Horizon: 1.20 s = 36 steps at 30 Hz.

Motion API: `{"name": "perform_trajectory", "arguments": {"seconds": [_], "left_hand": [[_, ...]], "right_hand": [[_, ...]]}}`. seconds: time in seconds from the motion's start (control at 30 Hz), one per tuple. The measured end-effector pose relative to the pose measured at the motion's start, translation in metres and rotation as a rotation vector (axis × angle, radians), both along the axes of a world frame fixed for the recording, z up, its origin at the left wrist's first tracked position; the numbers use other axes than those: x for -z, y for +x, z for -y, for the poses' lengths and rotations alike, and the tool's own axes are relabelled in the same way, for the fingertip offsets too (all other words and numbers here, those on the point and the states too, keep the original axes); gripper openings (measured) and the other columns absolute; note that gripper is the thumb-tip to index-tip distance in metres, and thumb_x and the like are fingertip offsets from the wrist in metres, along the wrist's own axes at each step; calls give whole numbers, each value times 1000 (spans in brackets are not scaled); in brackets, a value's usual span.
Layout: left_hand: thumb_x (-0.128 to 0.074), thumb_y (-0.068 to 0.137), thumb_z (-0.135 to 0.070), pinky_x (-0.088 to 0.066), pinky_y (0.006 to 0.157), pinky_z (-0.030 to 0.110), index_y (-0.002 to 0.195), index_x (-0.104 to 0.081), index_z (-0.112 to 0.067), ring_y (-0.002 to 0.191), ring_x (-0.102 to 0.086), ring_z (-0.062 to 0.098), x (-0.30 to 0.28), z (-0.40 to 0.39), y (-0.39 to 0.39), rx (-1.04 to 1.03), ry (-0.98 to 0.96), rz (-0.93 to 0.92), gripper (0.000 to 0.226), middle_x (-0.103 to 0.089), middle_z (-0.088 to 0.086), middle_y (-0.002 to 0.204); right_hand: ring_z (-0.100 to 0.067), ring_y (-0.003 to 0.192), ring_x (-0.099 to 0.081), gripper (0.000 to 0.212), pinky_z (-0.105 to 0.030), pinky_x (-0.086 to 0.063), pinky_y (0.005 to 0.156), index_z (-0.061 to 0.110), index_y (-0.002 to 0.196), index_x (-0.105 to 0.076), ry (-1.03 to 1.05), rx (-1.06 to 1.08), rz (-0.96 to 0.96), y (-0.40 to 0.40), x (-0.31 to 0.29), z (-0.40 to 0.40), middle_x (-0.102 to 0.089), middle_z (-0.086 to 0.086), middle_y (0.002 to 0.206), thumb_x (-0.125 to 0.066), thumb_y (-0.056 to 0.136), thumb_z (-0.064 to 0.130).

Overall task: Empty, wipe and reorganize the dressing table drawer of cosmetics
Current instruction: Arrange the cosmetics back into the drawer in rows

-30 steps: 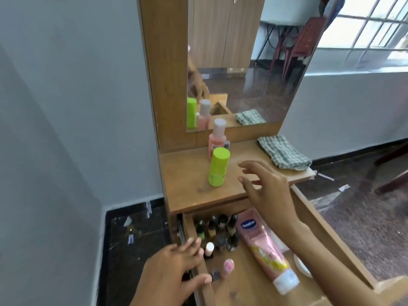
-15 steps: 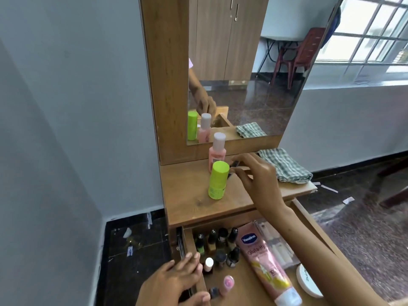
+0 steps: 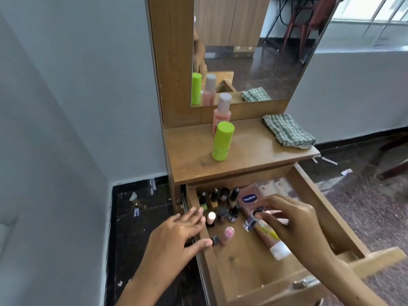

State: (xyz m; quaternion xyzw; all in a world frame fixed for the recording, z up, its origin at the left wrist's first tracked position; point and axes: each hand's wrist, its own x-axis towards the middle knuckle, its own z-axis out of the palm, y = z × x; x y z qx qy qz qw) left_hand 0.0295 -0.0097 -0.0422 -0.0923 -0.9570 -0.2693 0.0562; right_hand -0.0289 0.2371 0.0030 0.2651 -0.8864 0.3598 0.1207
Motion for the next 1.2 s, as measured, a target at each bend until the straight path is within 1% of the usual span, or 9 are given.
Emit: {"name": "perform_trajectory", "arguments": {"seconds": [0.1,0.17,0.3,0.43,0.53,0.63,0.73,0.93,1.2], "left_hand": [[-36,76,-70,-26,100,20,118,-55,-33,123,-33,-9,-1,-2,2,-5,-16,-37,58,-38,-27,128],[-42,77,-67,-24,101,20,119,-54,-32,124,-32,-9,-2,-2,3,-7,2,-35,56,-38,-26,130],[-44,78,-65,-20,103,19,122,-50,-31,126,-30,-8,-2,-2,3,-1,15,-26,57,-35,-23,133],[-35,75,-69,-20,104,21,122,-52,-31,126,-30,-8,0,-2,2,-5,12,-19,63,-37,-22,133],[-42,78,-65,-13,104,16,125,-49,-32,127,-24,-11,-3,-2,3,-5,14,-4,58,-31,-24,135],[-45,77,-62,-10,103,14,127,-47,-33,128,-21,-12,-4,-1,3,-5,23,9,58,-28,-24,136],[-34,76,-71,-11,103,13,126,-47,-34,127,-21,-12,-2,-1,2,0,17,-1,63,-29,-26,136],[-26,71,-74,-12,103,13,126,-45,-35,128,-21,-14,1,-1,1,-5,17,6,69,-27,-27,135],[-29,72,-72,-11,101,11,124,-46,-35,126,-20,-16,1,-1,1,-12,21,-13,67,-29,-29,132]], "right_hand": [[-1,73,-65,28,-16,-53,63,24,85,-69,36,-39,93,3,16,2,-64,21,84,-80,72,2],[-1,74,-64,30,-13,-52,63,26,86,-68,83,-62,110,2,20,5,-63,20,83,-80,72,3],[-3,70,-63,24,-21,-54,62,24,84,-68,159,-95,116,-1,24,11,-58,21,80,-80,73,7],[-4,70,-63,21,-19,-53,63,22,86,-69,175,-107,123,-2,25,15,-59,18,80,-80,73,9],[-5,67,-62,17,-23,-54,62,19,86,-69,188,-106,124,-1,24,15,-63,13,78,-79,73,14],[-3,64,-58,20,-24,-54,58,22,86,-68,223,-115,105,0,22,17,-54,24,74,-81,71,16],[3,62,-49,27,-16,-47,55,25,84,-67,265,-114,75,1,21,19,-42,33,69,-83,66,14],[-6,68,-63,26,-28,-56,58,25,88,-68,282,-83,53,1,28,18,-66,16,77,-83,68,18],[-4,71,-63,31,-21,-52,59,29,90,-69,334,-68,101,1,26,17,-59,25,78,-83,66,17]]}}
